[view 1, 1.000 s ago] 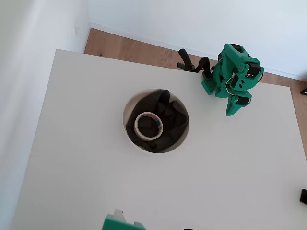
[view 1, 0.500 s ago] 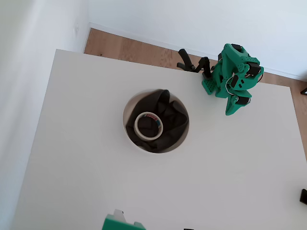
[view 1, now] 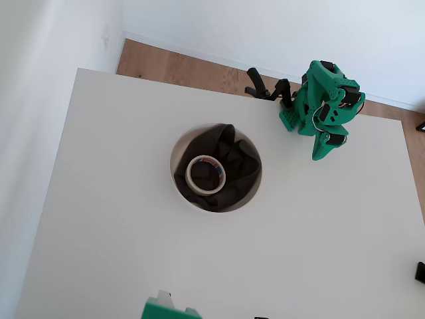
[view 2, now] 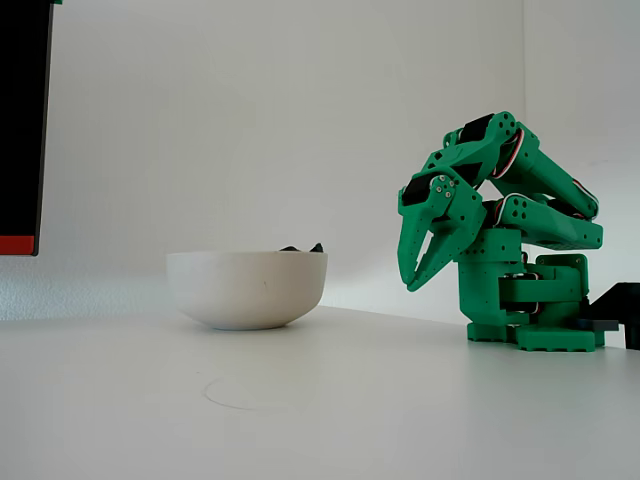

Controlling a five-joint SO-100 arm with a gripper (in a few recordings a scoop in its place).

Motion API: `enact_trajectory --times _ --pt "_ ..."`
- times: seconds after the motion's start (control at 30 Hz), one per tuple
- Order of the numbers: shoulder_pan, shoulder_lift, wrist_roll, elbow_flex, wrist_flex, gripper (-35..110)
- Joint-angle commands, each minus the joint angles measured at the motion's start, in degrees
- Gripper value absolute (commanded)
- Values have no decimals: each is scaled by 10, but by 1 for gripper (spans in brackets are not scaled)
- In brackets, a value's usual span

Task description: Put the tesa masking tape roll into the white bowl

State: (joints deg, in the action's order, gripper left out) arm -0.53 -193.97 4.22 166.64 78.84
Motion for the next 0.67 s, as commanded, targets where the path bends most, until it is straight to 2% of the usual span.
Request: enact_trajectory --times 0.0,0.63 --pt "4 -3 2 -6 8 -6" --pt "4 -3 2 -6 8 -8"
